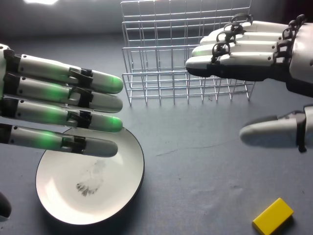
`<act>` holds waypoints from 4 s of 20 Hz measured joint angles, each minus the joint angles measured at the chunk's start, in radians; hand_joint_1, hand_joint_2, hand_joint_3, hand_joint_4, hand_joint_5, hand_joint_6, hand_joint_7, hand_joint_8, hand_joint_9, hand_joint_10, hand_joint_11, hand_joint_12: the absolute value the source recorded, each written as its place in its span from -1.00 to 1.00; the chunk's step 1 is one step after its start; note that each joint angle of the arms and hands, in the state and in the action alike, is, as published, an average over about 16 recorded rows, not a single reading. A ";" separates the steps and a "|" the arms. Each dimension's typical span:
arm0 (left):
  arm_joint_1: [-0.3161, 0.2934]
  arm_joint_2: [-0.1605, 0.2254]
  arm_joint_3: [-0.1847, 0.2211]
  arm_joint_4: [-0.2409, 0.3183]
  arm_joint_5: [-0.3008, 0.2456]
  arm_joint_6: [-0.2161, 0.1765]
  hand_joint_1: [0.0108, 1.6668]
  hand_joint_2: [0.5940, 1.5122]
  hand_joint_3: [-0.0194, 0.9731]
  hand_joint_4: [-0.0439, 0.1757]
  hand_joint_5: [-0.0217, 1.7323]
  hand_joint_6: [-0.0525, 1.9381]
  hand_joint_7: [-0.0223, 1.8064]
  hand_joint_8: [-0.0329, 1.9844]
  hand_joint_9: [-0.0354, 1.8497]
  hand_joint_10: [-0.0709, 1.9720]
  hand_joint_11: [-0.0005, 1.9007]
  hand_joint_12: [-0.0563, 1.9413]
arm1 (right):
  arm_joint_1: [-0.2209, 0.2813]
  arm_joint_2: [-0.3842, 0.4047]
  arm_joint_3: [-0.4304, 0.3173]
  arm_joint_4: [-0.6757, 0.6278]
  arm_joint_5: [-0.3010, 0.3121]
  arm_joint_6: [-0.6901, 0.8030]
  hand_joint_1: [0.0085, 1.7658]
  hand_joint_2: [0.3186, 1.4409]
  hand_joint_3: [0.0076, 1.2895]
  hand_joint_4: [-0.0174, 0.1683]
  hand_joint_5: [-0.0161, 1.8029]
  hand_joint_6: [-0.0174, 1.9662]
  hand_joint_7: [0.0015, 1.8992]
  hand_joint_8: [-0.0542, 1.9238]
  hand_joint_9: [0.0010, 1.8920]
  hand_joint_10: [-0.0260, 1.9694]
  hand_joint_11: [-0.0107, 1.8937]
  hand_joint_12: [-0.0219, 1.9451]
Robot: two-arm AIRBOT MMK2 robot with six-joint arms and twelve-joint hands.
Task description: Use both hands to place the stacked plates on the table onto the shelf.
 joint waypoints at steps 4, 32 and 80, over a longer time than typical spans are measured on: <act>0.006 0.000 0.005 -0.007 0.000 0.006 -0.99 0.14 -0.92 -0.57 -0.92 -0.95 -0.94 -0.97 -0.94 -0.94 -0.98 -0.96 | 0.001 -0.004 0.000 -0.042 -0.007 0.000 -0.41 0.46 -0.99 -0.82 -0.81 -0.97 -0.87 -0.93 -0.89 -0.97 -0.97 -0.69; 0.128 -0.001 0.032 0.103 0.062 -0.119 -0.98 0.16 -0.92 -0.57 -0.88 -0.93 -0.92 -0.97 -0.94 -0.94 -0.98 -0.96 | 0.007 -0.035 0.000 -0.161 -0.121 0.002 0.35 0.10 -0.99 -0.82 -0.96 -0.97 -0.99 -0.93 -0.99 -0.97 -0.97 -0.82; 0.653 -0.149 0.061 -0.205 0.499 -0.127 -0.98 0.17 -0.92 -0.65 -0.84 -0.97 -0.90 -0.98 -0.92 -0.92 -0.98 -0.96 | 0.004 -0.128 0.023 -0.179 -0.151 -0.095 0.27 0.14 -0.99 -0.82 -0.94 -0.97 -0.98 -0.93 -0.98 -0.97 -0.97 -0.66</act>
